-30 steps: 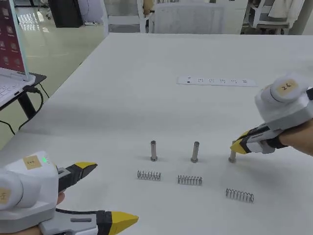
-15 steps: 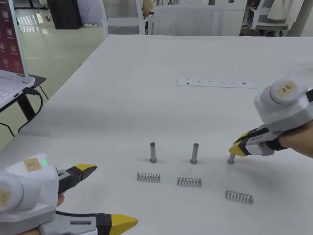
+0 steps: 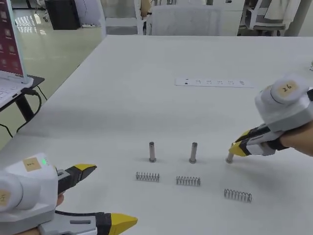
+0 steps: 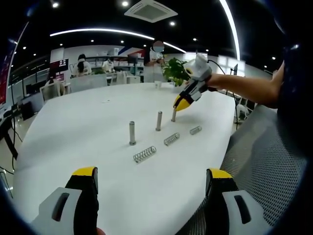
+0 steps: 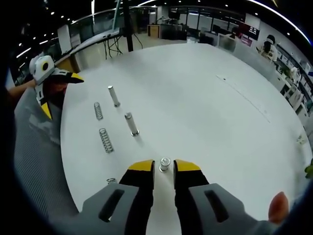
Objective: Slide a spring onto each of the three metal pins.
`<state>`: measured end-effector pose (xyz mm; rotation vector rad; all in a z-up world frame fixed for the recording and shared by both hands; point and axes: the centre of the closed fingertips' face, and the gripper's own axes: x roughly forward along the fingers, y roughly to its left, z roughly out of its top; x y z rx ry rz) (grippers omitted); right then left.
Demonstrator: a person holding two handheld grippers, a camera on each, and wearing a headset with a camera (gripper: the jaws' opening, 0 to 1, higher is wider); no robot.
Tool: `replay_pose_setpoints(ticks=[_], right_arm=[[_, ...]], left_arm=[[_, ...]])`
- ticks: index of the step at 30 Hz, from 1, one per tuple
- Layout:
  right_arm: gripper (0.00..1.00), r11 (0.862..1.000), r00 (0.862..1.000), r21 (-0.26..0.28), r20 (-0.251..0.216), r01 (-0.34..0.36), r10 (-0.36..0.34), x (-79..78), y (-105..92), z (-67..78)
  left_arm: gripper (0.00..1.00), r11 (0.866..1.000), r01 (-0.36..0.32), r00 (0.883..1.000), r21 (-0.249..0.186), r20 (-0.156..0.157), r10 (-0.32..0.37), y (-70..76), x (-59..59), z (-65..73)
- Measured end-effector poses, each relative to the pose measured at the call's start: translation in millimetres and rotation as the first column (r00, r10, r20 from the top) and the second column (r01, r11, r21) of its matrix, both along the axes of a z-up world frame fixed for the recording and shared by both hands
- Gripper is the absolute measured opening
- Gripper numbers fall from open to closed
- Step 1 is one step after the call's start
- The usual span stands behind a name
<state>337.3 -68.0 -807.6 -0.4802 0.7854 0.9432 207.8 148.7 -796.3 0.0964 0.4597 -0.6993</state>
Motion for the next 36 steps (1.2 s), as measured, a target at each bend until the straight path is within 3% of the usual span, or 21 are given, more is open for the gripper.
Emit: replay_pose_setpoints(ticks=[14, 26, 36], right_arm=[[0.16, 1.000, 1.000, -0.023, 0.007, -0.009, 0.009, -10.0, -11.5, 1.9], [0.17, 0.998, 0.999, -0.050, 0.005, -0.046, 0.046, -30.9, -18.4, 2.6], [0.18, 0.994, 0.996, -0.069, -0.029, -0.090, 0.089, -51.3, -24.3, -4.0]], left_arm=[[0.88, 1.000, 0.004, 1.000, -0.002, -0.001, -0.004, -1.3, 0.0, 0.3], [0.88, 1.000, 0.006, 1.000, -0.005, 0.001, -0.006, -2.4, -0.1, 0.8], [0.88, 1.000, 0.007, 1.000, -0.007, 0.003, -0.007, -2.8, 0.0, 1.1]])
